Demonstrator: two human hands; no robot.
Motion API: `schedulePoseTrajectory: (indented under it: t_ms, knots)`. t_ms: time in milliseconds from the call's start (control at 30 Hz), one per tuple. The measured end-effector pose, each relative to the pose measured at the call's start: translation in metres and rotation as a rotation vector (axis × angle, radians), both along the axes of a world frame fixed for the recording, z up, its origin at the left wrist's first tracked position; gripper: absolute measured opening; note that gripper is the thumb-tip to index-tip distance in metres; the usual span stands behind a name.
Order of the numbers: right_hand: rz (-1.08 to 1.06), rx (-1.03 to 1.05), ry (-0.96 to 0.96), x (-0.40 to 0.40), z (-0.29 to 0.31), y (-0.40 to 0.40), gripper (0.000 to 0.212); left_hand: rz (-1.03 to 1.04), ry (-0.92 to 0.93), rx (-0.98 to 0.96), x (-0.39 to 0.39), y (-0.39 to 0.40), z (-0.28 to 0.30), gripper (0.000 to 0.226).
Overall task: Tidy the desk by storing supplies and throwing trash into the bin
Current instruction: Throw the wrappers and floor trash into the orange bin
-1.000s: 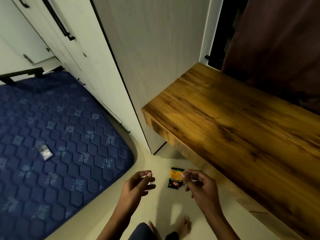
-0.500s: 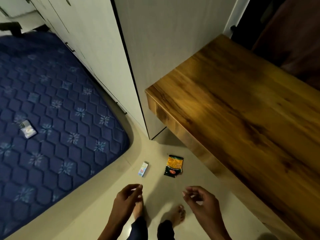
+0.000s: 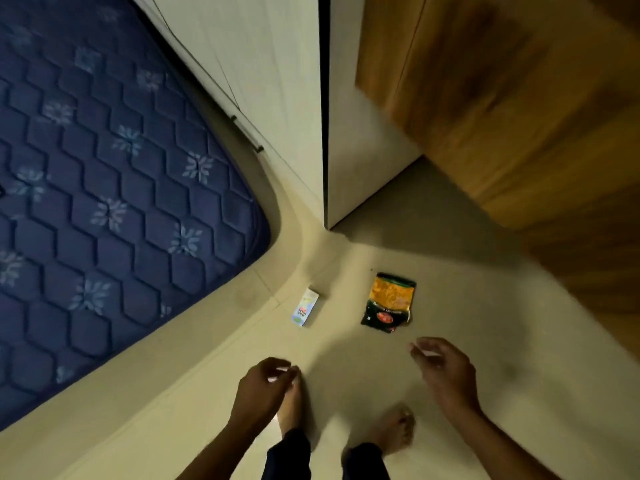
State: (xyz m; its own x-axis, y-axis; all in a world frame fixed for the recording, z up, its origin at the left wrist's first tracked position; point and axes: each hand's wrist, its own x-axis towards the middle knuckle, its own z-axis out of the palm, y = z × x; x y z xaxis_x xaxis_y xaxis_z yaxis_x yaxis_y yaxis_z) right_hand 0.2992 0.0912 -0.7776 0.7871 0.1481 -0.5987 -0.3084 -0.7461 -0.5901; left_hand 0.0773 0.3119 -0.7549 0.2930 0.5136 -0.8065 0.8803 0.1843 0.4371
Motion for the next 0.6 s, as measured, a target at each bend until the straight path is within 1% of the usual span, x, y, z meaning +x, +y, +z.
schedulePoseTrajectory:
  t_ms: [67, 167, 333, 400, 467, 600]
  knots:
    - [-0.053, -0.036, 0.007, 0.006, -0.05, 0.001, 0.02, -0.021, 0.004, 0.033, 0.004, 0.01, -0.04, 0.015]
    - [-0.074, -0.06, 0.023, 0.007, -0.12, 0.004, 0.028, -0.011, -0.007, 0.068, 0.011, 0.022, -0.101, 0.019]
    - [-0.06, -0.055, 0.043, 0.011, -0.193, 0.016, 0.035, 0.002, -0.004, 0.094, 0.026, 0.039, -0.189, 0.033]
    - [-0.041, -0.103, 0.042, 0.016, -0.216, 0.018, 0.047, -0.016, 0.014, 0.101, 0.031, 0.043, -0.22, 0.041]
    - [-0.059, -0.166, 0.062, 0.026, -0.243, 0.017, 0.059, -0.081, 0.038, 0.139, 0.035, 0.048, -0.251, 0.052]
    - [-0.154, -0.266, 0.138, 0.049, -0.289, 0.015, 0.072, -0.195, 0.085, 0.252, 0.047, 0.055, -0.302, 0.079]
